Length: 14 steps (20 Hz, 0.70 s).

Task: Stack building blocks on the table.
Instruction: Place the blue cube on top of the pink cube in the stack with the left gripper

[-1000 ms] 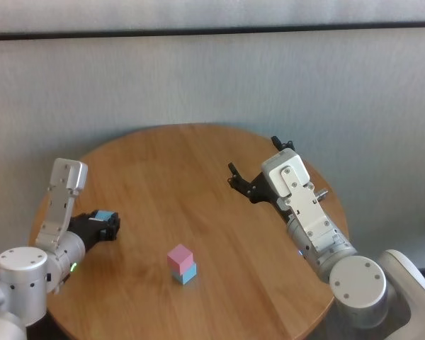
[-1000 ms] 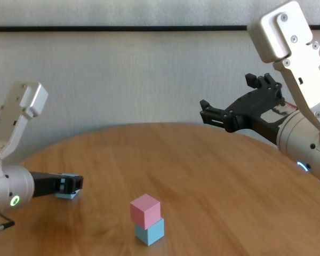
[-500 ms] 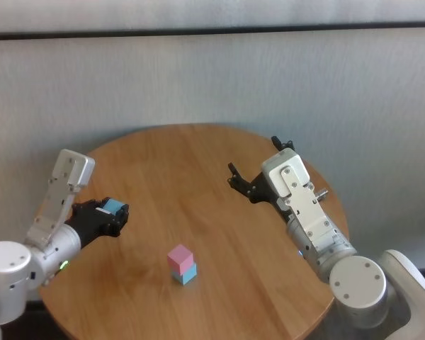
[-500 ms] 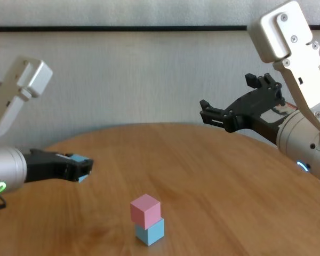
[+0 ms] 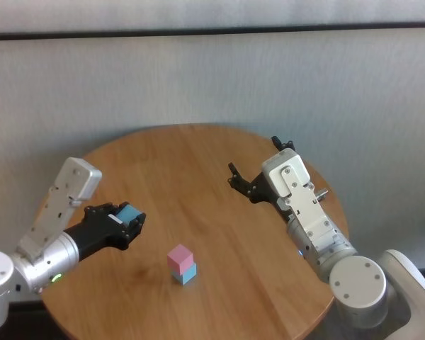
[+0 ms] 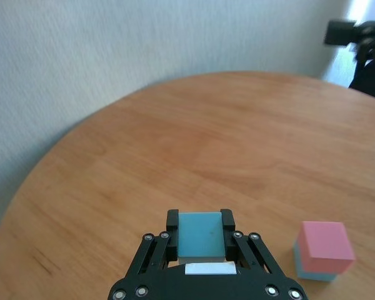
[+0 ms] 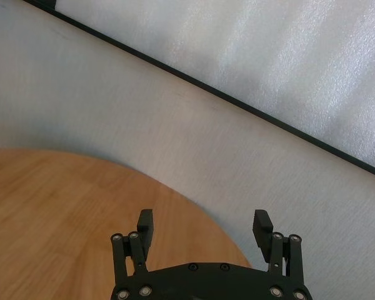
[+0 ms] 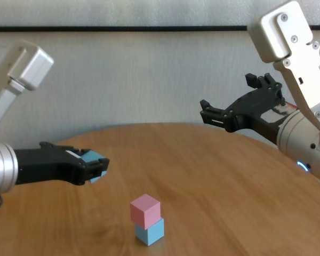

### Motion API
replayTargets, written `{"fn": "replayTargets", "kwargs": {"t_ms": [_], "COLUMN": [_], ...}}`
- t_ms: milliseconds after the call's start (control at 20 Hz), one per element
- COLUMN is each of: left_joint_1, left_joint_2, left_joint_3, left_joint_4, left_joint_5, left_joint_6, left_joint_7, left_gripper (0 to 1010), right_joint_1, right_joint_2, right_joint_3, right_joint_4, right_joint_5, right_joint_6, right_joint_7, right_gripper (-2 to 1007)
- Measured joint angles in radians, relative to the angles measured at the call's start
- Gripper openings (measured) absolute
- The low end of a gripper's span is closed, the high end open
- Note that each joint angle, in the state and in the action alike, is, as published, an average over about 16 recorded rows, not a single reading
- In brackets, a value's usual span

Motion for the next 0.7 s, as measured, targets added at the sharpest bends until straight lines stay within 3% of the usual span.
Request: {"fn": "replayTargets", "kwargs": {"t_ms": [300, 700], "left_joint_1": [0.026, 0.042], "left_joint_2": [0.03, 0.045], "left_joint_3": [0.017, 0.052], "left_joint_4": [-0.07, -0.122], "left_joint_5": [-0.044, -0.093], "left_joint_6": [0.0, 0.024], "left_joint_7": [-0.055, -0.107], "left_gripper": [396, 396], "right_joint_1": [0.0, 0.0], "right_joint_2": [0.0, 0.0], "right_joint_3": [0.0, 0.0], "right_joint_4": [0.0, 0.0], "right_joint_5": [0.0, 0.0], "right_joint_6": [0.0, 0.0], "right_joint_7": [0.0, 0.0], "right_gripper": [1005, 1005]}}
